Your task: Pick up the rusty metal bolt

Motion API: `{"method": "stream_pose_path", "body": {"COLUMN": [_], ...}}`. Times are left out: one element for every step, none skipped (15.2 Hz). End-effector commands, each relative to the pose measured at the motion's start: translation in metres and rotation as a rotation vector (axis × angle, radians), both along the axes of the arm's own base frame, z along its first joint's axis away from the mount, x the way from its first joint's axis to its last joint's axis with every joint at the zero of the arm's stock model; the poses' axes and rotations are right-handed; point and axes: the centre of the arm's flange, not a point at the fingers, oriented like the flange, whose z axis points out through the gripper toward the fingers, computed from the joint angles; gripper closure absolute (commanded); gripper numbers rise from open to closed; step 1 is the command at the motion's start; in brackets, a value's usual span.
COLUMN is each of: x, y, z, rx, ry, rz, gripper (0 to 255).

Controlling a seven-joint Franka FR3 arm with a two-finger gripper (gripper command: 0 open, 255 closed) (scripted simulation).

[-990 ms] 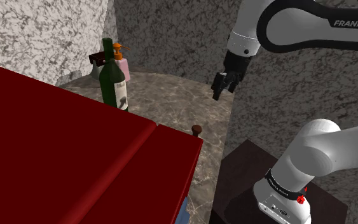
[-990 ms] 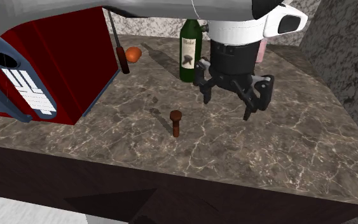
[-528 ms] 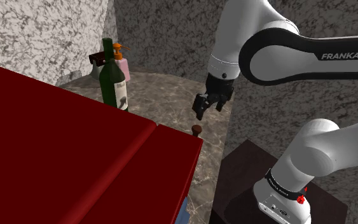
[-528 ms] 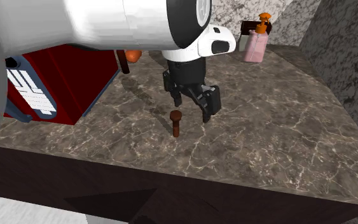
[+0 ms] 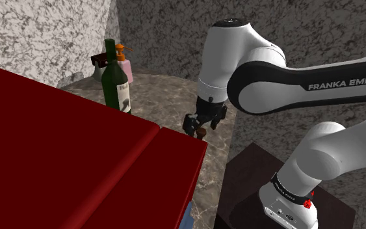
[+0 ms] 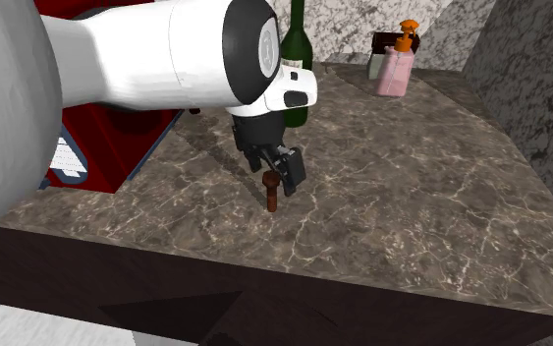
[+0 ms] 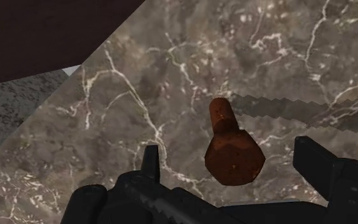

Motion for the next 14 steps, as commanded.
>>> {"method": "stream_pose_path", "body": {"x": [0.0,0.0,0.0,0.0,0.0,0.0,-0.001,-0.001,-0.001,-0.001,-0.001,-0.001,-0.001,-0.001], "y": [0.001,0.001,0.001,0.001,0.001,0.001,0.001,0.001,0.001,0.001,0.001,0.001,0.001,0.001], "z": [-0.011,-0.016,-0.022,-0.025,-0.025,-0.026,-0.026,-0.026,-0.026,-0.026,-0.026,-0.026,-0.026,-0.026], "rx": [0.0,0.0,0.0,0.0,0.0,0.0,0.0,0.0,0.0,0.0,0.0,0.0,0.0,0.0], "ry": [0.0,0.0,0.0,0.0,0.0,0.0,0.0,0.0,0.0,0.0,0.0,0.0,0.0,0.0], "rz": [-0.001,-0.001,-0.001,-0.001,-0.001,-0.001,-0.001,-0.001,-0.001,-0.001,-0.001,-0.001,-0.001,-0.001], "gripper": [0,0,0,0,0,255,255,255,255,255,255,255,255,255]}}
